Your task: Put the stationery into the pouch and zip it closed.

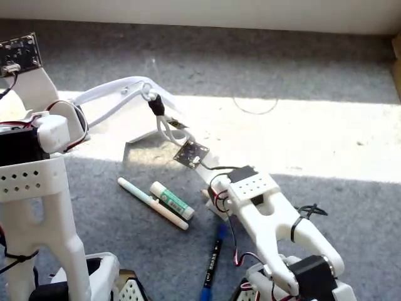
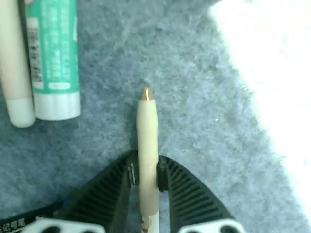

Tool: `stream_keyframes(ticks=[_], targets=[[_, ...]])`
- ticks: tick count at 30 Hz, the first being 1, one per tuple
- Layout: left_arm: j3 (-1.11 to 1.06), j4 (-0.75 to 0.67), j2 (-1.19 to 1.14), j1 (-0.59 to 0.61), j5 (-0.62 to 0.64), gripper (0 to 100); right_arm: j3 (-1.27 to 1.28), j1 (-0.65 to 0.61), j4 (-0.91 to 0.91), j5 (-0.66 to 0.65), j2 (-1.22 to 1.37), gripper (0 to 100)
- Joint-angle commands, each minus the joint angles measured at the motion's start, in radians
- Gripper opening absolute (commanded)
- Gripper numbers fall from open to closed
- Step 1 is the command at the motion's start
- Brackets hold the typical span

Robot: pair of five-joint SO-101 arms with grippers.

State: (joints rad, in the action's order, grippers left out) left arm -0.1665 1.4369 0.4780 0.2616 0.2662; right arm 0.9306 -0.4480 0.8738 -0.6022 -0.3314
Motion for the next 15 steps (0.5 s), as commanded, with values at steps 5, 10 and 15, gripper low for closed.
stream_keyframes(ticks=[5, 10, 15], targets=[[-0.01, -0.009, 0.002, -0.024, 0.002, 1, -0.01, 0.093, 0.019, -0.005, -0.143, 0.5], [-0.01, -0.009, 0.002, -0.024, 0.002, 1, -0.013, 0.143, 0.016, -0.003, -0.154, 0.5], [-0.01, -0.005, 0.002, -0.05, 0.0, 1, -0.05, 0.185, 0.015, 0.063, -0.157, 0.5]])
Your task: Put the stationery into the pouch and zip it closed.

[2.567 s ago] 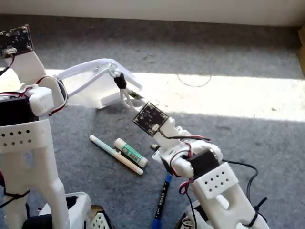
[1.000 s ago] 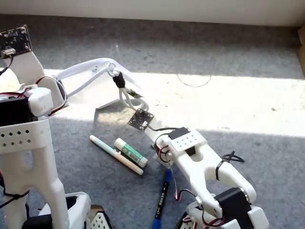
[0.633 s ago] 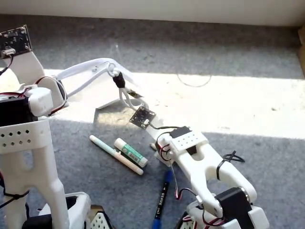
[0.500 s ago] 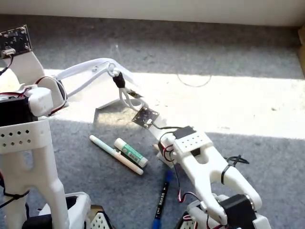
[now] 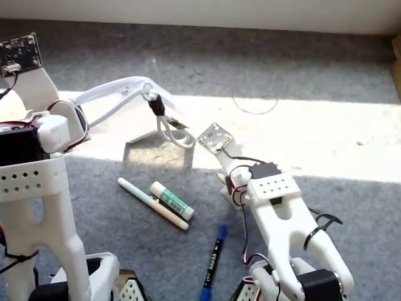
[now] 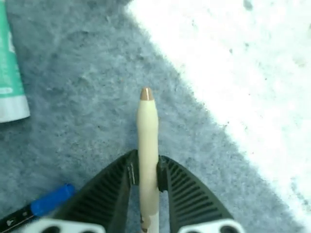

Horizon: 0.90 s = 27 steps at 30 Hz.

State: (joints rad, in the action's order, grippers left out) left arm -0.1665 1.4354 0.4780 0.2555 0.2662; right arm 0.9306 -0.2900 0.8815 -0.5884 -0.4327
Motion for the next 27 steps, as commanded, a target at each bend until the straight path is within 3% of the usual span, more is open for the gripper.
stream_keyframes(ticks=[1, 7, 27], targets=[[-0.012, -0.003, 0.002, -0.051, -0.009, 1, -0.067, 0.041, 0.007, 0.071, -0.056, 0.5], [-0.012, -0.002, 0.002, -0.084, -0.052, 1, -0.14, 0.119, 0.007, 0.206, -0.054, 0.5], [-0.031, 0.002, 0.004, -0.229, -0.107, 1, -0.246, 0.163, 0.015, 0.503, -0.058, 0.5]])
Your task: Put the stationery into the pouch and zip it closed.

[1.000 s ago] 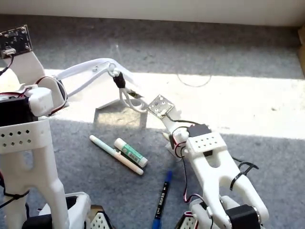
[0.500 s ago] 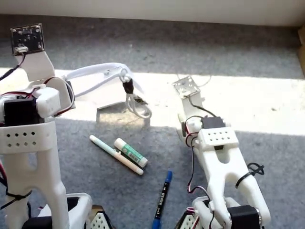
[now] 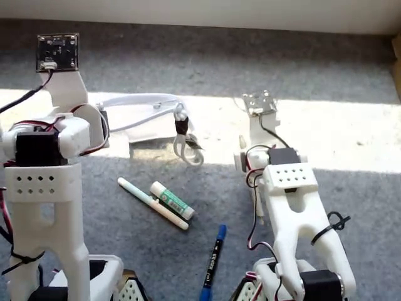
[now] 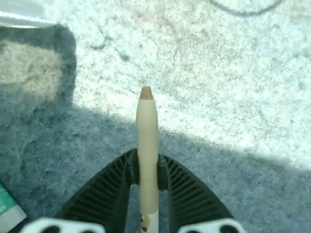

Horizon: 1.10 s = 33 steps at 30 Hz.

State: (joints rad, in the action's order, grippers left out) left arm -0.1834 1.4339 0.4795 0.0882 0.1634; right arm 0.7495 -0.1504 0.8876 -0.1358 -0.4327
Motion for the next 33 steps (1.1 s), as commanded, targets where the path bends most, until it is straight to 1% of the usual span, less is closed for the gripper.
stream_keyframes(ticks=[1, 4, 6, 11, 14, 21, 23, 27, 33], targets=[[-0.016, 0.005, 0.002, -0.081, -0.003, 1, -0.065, 0.028, 0.008, 0.068, -0.058, 0.5], [-0.019, 0.009, 0.002, -0.114, -0.002, 1, -0.067, 0.031, 0.007, 0.124, -0.058, 0.5], [-0.018, 0.009, 0.002, -0.116, -0.002, 1, -0.081, 0.031, 0.007, 0.15, -0.058, 0.5], [-0.013, 0.009, 0.008, -0.114, 0.0, 1, -0.122, 0.033, 0.008, 0.193, -0.058, 0.5], [-0.021, 0.009, 0.062, -0.116, 0.0, 1, -0.131, 0.033, 0.008, 0.207, -0.079, 0.5], [-0.119, -0.018, 0.228, -0.116, -0.002, 2, -0.099, 0.016, 0.008, 0.213, -0.367, 0.5], [-0.147, -0.041, 0.24, -0.116, -0.002, 4, -0.067, 0.008, 0.007, 0.212, -0.446, 0.5], [-0.16, -0.041, 0.24, -0.116, 0.0, 11, -0.045, -0.022, 0.007, 0.212, -0.573, 0.5], [-0.157, -0.037, 0.246, -0.114, 0.0, 13, -0.054, -0.024, 0.002, 0.213, -0.673, 0.5]])
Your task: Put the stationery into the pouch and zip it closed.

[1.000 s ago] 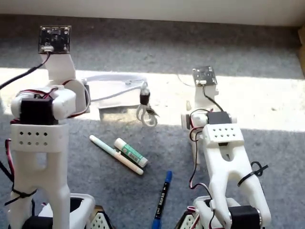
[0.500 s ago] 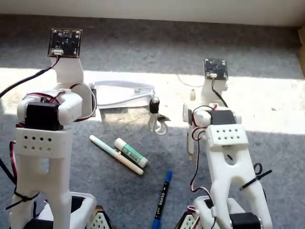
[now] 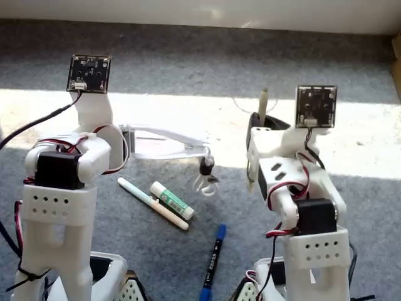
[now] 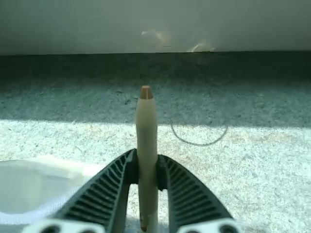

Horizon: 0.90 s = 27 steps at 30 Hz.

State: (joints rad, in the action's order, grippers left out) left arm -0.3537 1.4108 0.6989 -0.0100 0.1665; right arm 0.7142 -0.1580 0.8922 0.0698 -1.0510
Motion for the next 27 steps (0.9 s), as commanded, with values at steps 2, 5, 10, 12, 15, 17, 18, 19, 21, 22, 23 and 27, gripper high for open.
stream_keyframes(ticks=[2, 5, 10, 12, 15, 17, 18, 19, 21, 22, 23, 27], targets=[[0.016, -0.014, 0.027, -0.015, -0.003, 13, -0.021, -0.031, -0.002, 0.008, -0.067, 0.5], [0.018, -0.012, 0.027, -0.013, -0.003, 13, -0.024, -0.096, -0.002, 0.008, -0.081, 0.5], [0.016, -0.012, 0.027, -0.013, -0.006, 13, -0.074, -0.166, -0.002, 0.003, -0.119, 0.5], [0.013, -0.012, 0.027, -0.013, -0.008, 11, -0.108, -0.168, -0.002, 0.005, -0.137, 0.5], [0.016, -0.014, 0.027, -0.013, -0.009, 1, -0.162, -0.168, -0.002, 0.006, -0.157, 0.5], [0.016, -0.015, 0.027, -0.013, -0.011, 1, -0.196, -0.17, -0.002, 0.006, -0.16, 0.5], [0.013, -0.017, 0.027, -0.013, -0.011, 1, -0.213, -0.171, -0.002, 0.008, -0.16, 0.5], [0.012, -0.018, 0.027, -0.013, -0.011, 1, -0.229, -0.186, -0.002, 0.008, -0.16, 0.5], [0.012, -0.02, 0.027, -0.013, -0.011, 0, -0.263, -0.237, -0.002, 0.008, -0.162, 0.5], [0.01, -0.02, 0.027, -0.013, -0.011, 0, -0.28, -0.269, -0.002, 0.008, -0.162, 0.5], [0.01, -0.02, 0.025, -0.013, -0.011, 0, -0.295, -0.305, -0.002, 0.006, -0.162, 0.5], [0.008, -0.02, 0.022, -0.013, -0.011, 0, -0.348, -0.432, -0.024, 0.0, -0.159, 0.5]])
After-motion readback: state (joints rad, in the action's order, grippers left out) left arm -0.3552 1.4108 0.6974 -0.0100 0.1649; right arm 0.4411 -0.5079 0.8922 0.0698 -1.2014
